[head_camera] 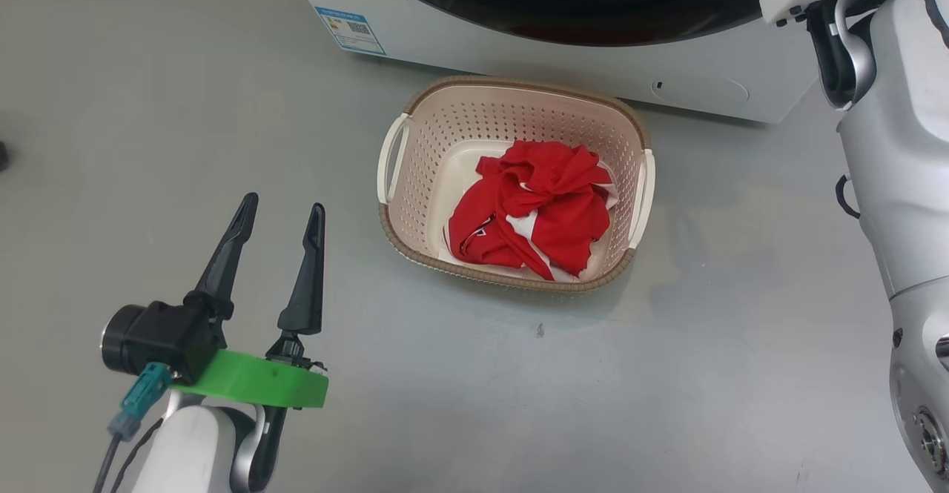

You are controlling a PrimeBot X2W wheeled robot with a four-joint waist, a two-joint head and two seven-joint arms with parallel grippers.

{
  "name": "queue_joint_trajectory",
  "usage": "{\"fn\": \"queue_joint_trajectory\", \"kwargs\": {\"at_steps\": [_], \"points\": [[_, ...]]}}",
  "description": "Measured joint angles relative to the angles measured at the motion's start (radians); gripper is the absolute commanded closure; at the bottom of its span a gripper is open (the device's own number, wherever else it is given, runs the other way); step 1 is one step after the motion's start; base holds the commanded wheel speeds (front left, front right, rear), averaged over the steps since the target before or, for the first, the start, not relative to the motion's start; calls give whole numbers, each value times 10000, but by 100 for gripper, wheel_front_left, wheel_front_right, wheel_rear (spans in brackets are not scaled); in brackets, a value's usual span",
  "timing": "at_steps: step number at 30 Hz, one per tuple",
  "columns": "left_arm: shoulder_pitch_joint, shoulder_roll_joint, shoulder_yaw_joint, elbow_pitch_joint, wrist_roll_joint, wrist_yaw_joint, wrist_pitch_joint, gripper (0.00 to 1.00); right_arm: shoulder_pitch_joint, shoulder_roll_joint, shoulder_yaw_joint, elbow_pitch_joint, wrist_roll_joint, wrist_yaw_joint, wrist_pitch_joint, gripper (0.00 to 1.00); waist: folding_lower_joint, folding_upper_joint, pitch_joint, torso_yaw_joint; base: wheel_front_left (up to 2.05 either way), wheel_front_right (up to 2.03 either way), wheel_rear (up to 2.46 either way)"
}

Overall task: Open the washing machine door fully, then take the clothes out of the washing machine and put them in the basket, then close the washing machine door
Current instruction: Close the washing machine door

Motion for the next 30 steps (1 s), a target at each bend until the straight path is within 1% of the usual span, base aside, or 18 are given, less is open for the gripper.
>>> {"fn": "queue_joint_trajectory", "kwargs": {"at_steps": [10, 11, 18, 20, 21, 22, 30], "points": [[-45, -19, 50, 138, 8, -4, 0, 0, -45, 61, 92, 466, 4, 29, -58, 100, -1, -1, -167, -8, 0, 0, 0], [-45, -19, 54, 144, 12, -4, 0, 0, -37, 94, 107, 502, 29, 111, -59, 100, 0, -1, -199, -22, 0, 0, 0], [-40, -27, 311, 192, 19, -2, 0, 0, 366, 564, 472, 545, 203, 360, -88, 100, 0, 0, -382, -264, 0, 0, 0], [-34, -27, 351, 211, 23, -2, 0, 0, 651, 639, 602, 537, 272, 368, -88, 100, -1, 0, -436, -360, 0, 0, 0], [-31, -27, 362, 221, 31, -2, 0, 0, 792, 662, 621, 497, 307, 370, -88, 100, -1, 0, -463, -409, 0, 0, 0], [-30, -27, 391, 221, 100, -2, 0, 0, 1026, 675, 673, 282, 364, 454, -88, 100, 0, 0, -514, -513, 0, 0, 0], [-19, -27, 546, 309, 238, -4, 0, 0, 2139, 769, 736, -895, 617, 537, -88, 100, 0, -1, -813, -892, 0, 0, 0]]}}
